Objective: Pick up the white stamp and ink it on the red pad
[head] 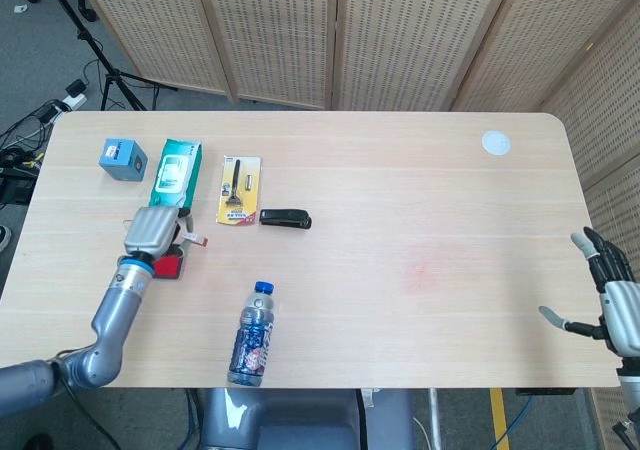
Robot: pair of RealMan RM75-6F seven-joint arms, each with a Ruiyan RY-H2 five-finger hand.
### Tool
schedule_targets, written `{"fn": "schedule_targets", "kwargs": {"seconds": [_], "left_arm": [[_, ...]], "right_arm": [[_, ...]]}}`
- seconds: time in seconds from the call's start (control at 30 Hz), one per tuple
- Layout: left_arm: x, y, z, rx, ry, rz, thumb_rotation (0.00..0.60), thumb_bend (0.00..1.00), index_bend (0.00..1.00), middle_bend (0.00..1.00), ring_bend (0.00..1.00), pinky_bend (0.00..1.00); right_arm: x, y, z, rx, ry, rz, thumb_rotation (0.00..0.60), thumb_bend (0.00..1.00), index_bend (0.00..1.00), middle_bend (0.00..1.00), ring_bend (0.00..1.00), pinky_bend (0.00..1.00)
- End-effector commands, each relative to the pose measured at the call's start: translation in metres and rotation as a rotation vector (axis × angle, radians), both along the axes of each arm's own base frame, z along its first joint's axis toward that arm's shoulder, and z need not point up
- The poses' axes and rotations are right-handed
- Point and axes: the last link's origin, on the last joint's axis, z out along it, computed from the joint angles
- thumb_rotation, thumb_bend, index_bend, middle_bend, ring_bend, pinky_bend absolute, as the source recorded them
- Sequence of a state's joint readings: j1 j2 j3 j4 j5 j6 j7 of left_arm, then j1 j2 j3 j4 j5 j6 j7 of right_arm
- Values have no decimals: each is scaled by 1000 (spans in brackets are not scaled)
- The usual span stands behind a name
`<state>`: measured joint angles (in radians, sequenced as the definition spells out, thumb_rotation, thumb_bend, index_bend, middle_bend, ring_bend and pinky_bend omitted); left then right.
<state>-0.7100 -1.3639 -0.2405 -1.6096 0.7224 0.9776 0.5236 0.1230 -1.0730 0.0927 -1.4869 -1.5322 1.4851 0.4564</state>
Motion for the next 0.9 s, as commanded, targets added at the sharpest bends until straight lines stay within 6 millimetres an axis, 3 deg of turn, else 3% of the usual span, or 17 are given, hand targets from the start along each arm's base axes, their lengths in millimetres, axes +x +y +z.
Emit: {"fn": "schedule_targets", "kwargs": {"seconds": [0.03,0.2,0.33,0.53,0.9], "left_arm": [[-3,-10,31,-11,40,29,600,371,652,985,1000,958],[-19,-20,51,-38,106,84,600,372,652,985,1000,958],[-37,-21,53,-42,104,137,600,375,653,985,1000,958],[-68,-18,43,-66,82,209,600,382,653,984,1000,958],[-88,-9,20,-89,50,227,600,390,653,984,1000,958]], "right_arm": [[1,0,-1,1,3,2,600,0,0,0,0,0],[2,1,-2,3,7,4,600,0,0,0,0,0],[2,1,-3,5,11,6,600,0,0,0,0,0],[2,1,-4,7,16,5,600,0,0,0,0,0],[3,0,-5,7,20,4,600,0,0,0,0,0]]}}
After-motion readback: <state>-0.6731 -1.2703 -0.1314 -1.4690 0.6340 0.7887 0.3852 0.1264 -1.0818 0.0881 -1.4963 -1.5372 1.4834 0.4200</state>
